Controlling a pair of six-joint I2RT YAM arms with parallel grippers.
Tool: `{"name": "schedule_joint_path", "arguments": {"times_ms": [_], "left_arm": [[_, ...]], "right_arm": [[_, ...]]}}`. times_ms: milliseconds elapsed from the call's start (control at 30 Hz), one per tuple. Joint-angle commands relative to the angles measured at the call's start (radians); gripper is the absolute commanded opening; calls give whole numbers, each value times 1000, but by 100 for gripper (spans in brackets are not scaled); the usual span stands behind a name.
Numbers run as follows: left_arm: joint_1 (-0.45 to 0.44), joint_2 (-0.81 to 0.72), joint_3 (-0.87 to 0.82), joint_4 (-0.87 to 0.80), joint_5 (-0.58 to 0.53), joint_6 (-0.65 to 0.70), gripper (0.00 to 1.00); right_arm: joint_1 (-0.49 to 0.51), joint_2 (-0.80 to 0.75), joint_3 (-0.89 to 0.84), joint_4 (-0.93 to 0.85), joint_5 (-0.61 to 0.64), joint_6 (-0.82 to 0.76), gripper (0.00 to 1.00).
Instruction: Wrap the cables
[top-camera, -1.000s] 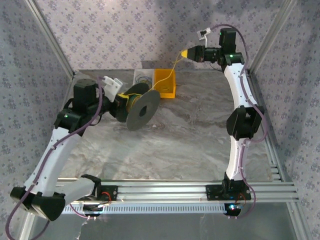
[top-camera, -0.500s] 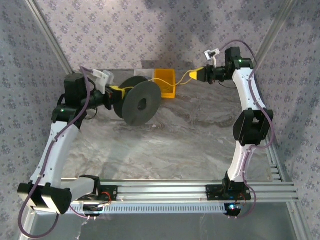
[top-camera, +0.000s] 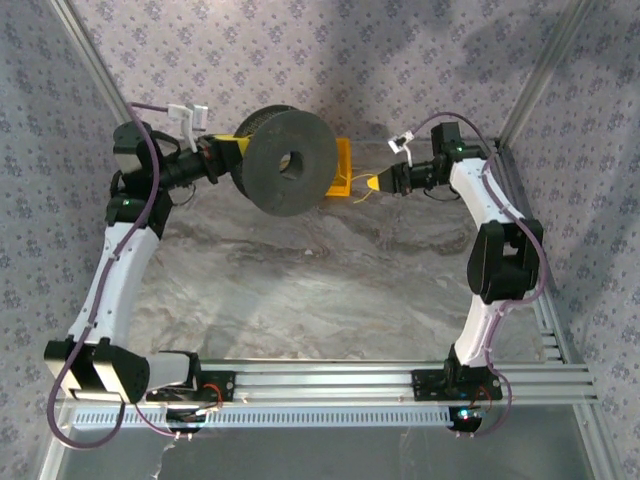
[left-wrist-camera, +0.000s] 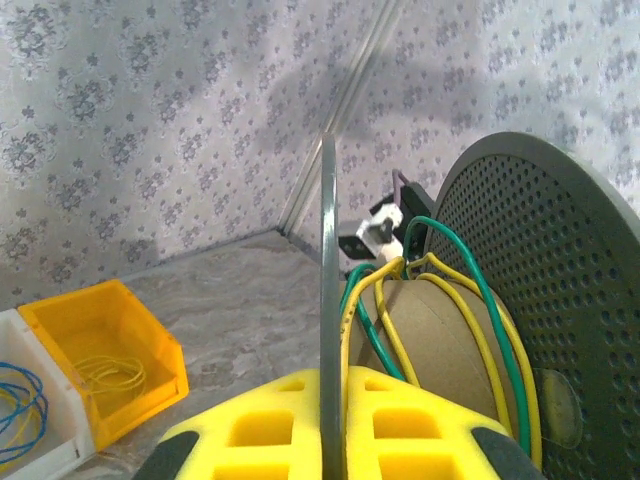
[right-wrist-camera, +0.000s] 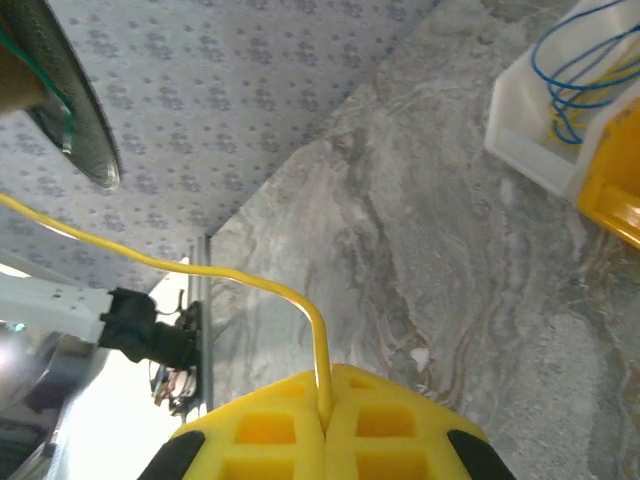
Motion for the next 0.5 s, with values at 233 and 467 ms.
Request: {"name": "schedule_joint_path", "arguments": {"times_ms": [233, 467], "left_arm": [[1, 78, 121, 295, -419, -360, 0], [-107, 139, 189, 118, -833, -238, 0]], "right_arm": [[228, -140, -199, 268, 513, 251, 0], [498, -201, -162, 209, 694, 269, 0]]}}
